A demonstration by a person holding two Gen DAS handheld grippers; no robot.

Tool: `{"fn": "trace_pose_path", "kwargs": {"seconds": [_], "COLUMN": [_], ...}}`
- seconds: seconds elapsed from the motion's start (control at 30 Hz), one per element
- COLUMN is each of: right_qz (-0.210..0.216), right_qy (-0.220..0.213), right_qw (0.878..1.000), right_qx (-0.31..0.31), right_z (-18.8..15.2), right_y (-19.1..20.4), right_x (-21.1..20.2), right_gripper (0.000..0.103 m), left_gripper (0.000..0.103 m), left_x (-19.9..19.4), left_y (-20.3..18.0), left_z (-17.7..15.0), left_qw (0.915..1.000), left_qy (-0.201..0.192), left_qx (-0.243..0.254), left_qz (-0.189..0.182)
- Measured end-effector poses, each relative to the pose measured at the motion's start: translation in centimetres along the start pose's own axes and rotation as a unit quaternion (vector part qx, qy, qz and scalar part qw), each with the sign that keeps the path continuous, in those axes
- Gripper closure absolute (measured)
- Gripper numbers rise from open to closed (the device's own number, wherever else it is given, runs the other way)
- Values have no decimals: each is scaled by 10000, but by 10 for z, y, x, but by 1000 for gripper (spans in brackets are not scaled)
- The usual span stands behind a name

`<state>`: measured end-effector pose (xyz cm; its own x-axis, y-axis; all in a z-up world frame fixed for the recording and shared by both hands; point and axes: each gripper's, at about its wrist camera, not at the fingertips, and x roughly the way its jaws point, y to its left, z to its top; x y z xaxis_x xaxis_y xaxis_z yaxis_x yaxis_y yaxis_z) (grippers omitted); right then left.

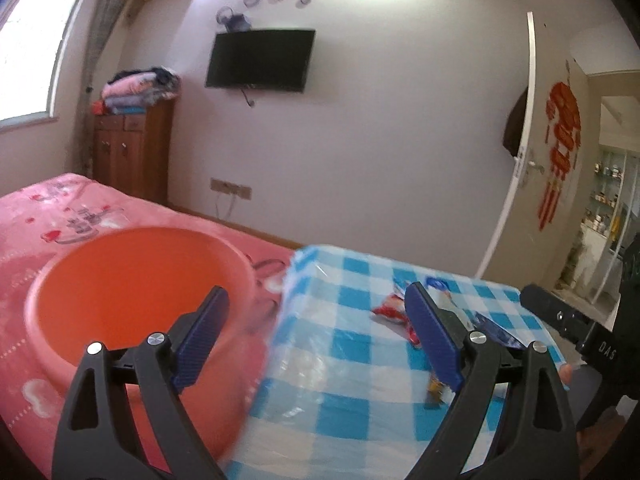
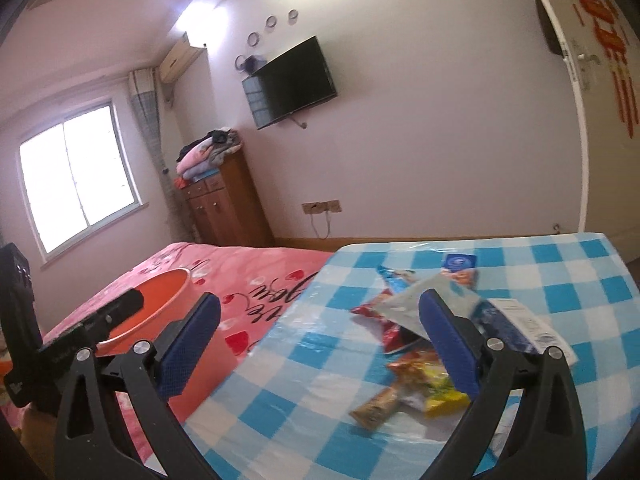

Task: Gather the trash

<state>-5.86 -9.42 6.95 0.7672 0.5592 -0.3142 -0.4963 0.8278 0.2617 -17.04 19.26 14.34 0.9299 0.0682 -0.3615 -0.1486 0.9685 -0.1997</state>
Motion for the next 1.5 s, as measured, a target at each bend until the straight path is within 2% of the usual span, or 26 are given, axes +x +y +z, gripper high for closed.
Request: {"fn": "trace_pose_path", "kwargs": {"seconds": [0.3,0.63,1.13,1.33,1.5], "right_qz": [-155,-214,-405,-364,-526], "right_qy": [-100,-103,73,211,287], "right_qw": [9998,9997,9991,9986,9960], "right_qx": [-22,65,-96,326,663], "right_z": [-7,-12,-27,-32,-33], "right_y": [-18,-37,-61,-92,-121], "right_x": [-13,-18,-20,-20,-21], "right_gripper": [5,5,5,5,5], "left_gripper": [13,13,13,13,13], "left_x": [14,25,48,60,74], "left_y": [-28,-56,-89,-99,-114], "left_z": [-21,-33,-55,-58,-55], "left_qw": [9986,9960,9903,9876,9853], "left_qy": [303,535,1117,1379,1515], "left_qx": [46,231,475,441,450], "left_qz": [-437,-671,-670,-607,-643]}}
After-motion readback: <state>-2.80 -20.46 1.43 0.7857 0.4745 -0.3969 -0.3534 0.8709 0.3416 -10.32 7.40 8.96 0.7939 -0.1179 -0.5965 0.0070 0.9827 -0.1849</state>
